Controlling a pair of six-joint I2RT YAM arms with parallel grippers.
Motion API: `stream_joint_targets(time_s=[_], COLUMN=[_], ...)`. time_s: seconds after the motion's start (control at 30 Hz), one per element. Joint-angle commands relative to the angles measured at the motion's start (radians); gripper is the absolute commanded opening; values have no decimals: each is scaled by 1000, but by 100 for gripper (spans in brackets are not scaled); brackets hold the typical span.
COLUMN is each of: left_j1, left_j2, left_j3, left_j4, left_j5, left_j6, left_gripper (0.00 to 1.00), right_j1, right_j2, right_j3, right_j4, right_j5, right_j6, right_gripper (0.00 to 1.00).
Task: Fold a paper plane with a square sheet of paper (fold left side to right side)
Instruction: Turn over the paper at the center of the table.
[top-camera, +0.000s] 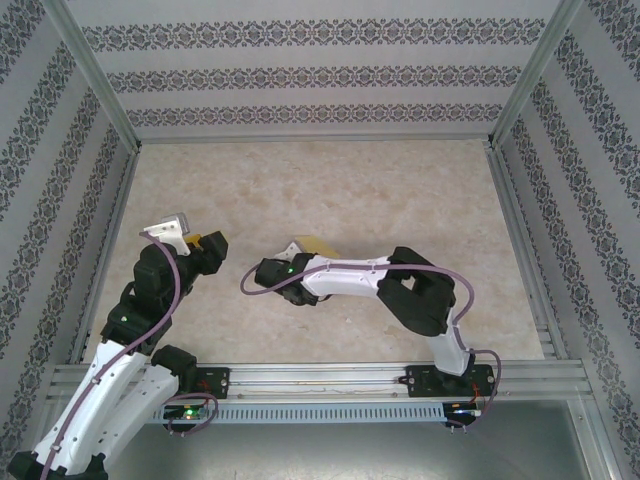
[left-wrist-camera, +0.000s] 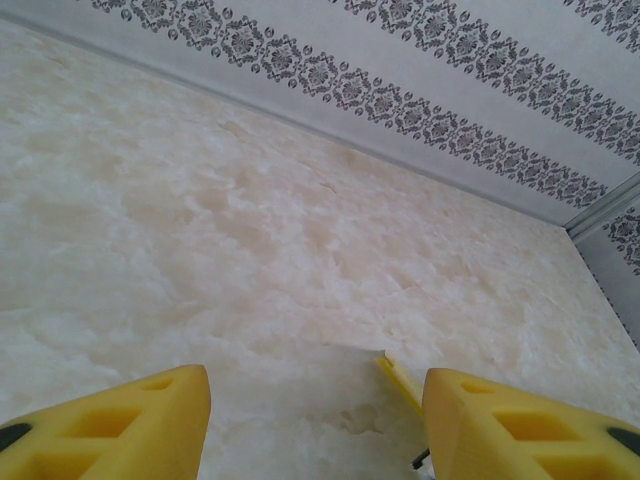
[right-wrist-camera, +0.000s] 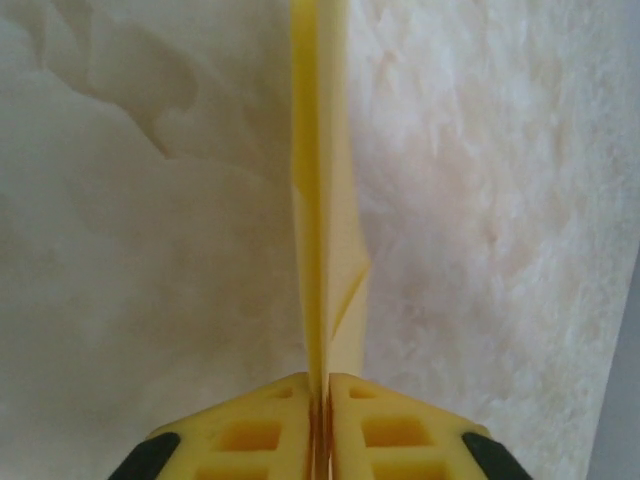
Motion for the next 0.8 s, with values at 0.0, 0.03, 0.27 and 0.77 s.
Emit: stream_joint_targets(time_s=[0.0, 0.03, 0.27, 0.77], left_j1=[14, 15, 15, 20], left_j2=[5, 7, 24, 226], left_j3=[-11, -13, -20, -82], left_j4=[-25, -23, 15, 234], left_j5=[-4, -2, 46, 277], left_j6=[9, 7, 5, -135], left_gripper=[58, 58, 59, 67], right_j1=[10, 10, 4, -134], right_j2=[32, 39, -12, -468], right_j3=[37, 40, 1, -314], right_j4=[-66, -66, -8, 231], right_j5=[-16, -30, -111, -360], right_j6=[51, 54, 80, 118], right_gripper=[16, 18, 35, 63])
